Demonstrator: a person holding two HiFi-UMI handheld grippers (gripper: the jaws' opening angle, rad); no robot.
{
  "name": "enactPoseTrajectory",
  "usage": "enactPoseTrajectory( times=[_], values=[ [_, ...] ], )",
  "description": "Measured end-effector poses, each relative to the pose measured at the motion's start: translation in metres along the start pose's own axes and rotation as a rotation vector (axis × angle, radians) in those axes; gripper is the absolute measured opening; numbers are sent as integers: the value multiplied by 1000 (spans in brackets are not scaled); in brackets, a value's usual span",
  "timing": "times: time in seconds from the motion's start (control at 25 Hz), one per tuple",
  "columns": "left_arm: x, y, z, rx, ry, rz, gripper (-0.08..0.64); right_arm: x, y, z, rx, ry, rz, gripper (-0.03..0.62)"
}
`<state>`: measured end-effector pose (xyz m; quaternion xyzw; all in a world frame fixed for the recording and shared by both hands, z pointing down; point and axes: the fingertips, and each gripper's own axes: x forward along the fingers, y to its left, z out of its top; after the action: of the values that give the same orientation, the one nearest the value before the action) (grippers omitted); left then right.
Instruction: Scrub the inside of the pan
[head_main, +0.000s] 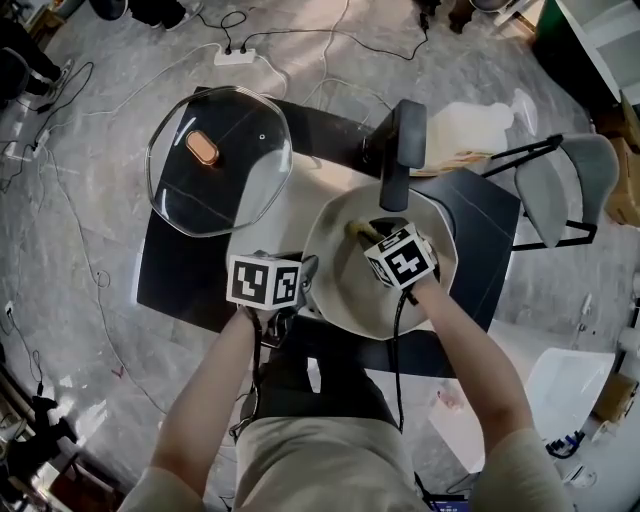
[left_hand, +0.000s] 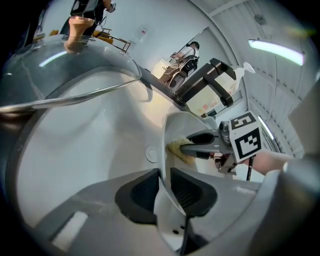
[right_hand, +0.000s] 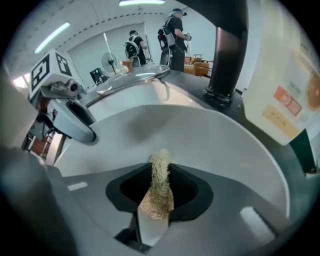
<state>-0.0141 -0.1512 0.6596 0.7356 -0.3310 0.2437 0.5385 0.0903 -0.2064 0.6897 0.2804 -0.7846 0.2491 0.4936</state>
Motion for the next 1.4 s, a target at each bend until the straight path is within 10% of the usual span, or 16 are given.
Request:
enactPoseTrajectory(
  times=[0.36, 0.8, 1.12, 1.4],
  values=[
    [-13, 0, 6, 77, -33, 58, 83, -37, -24, -63, -280, 313, -149, 107],
    [-61, -13, -10, 143, -55, 97, 83, -62, 75, -122, -256, 535, 177, 103],
    [-103, -27, -20, 176, -103, 115, 83, -87, 141, -70, -35, 276, 386, 103],
    [-147, -52, -8, 230, -171, 124, 83, -147, 137, 3, 152, -187, 245, 103]
  ],
)
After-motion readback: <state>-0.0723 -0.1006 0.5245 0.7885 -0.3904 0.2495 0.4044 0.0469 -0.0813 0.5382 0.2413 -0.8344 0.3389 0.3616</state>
